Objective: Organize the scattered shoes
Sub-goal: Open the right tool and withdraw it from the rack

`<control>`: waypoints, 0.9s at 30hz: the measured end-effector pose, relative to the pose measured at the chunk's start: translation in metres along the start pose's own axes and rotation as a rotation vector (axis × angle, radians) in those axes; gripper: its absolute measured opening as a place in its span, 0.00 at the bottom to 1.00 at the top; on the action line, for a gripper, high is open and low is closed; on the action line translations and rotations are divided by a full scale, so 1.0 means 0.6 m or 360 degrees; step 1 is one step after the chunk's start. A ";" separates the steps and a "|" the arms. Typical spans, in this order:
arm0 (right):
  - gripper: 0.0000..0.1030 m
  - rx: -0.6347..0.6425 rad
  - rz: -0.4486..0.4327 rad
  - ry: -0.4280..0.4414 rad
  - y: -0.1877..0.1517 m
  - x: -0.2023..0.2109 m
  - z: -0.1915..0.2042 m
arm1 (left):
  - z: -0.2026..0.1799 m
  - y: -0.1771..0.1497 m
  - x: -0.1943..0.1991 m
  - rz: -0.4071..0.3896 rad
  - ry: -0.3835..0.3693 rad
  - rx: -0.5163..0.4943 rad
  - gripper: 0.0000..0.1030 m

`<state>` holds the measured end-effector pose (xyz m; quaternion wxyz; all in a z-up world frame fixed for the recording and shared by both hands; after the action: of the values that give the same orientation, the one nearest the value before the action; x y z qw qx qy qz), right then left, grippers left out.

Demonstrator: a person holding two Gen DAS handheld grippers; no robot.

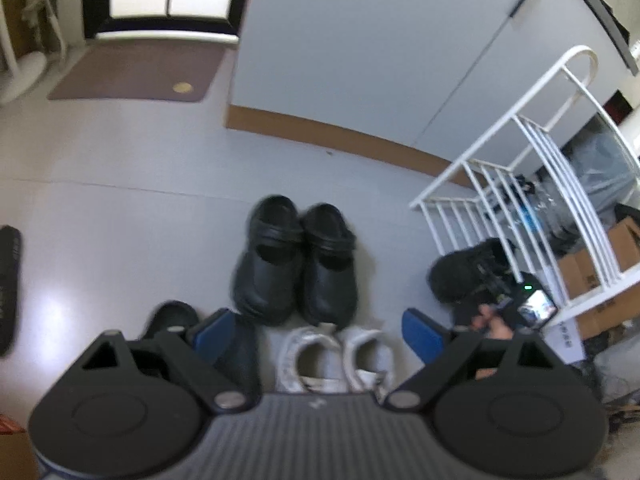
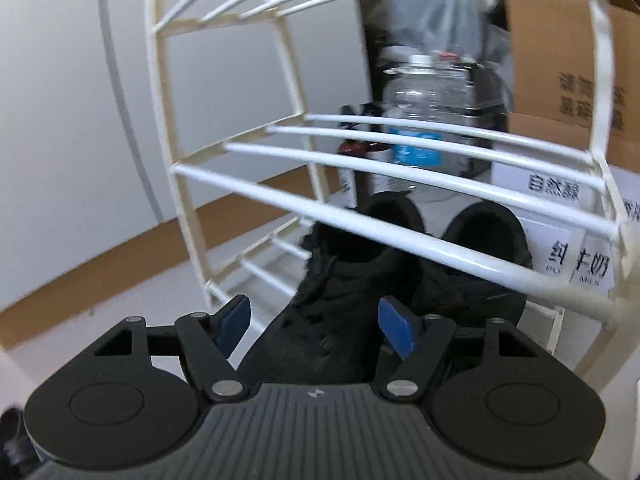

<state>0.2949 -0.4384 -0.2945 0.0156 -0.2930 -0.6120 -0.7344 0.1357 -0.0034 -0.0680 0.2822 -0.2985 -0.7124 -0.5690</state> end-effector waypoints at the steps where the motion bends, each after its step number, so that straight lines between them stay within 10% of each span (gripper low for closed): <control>1: 0.73 0.0022 0.0025 0.0009 0.004 0.005 0.004 | 0.004 -0.001 0.002 -0.0002 0.0017 -0.0018 0.90; 27: 0.73 0.0351 0.0196 0.0310 0.303 0.376 0.100 | -0.010 -0.014 0.086 -0.0074 -0.0139 0.0169 0.90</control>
<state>0.2019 -0.3536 -0.0266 0.1520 -0.2538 -0.6655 -0.6853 0.0956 -0.0054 -0.0340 0.2530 -0.2911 -0.7600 -0.5232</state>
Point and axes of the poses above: each gripper's, at about its wrist camera, not at the fingertips, and x roughly against the way its jaws point, z to its left, y to its top, the point moved 3 cm from there along -x, roughly the way its jaws point, and after that the axes turned 10 degrees about -z, right-handed, at the moved point
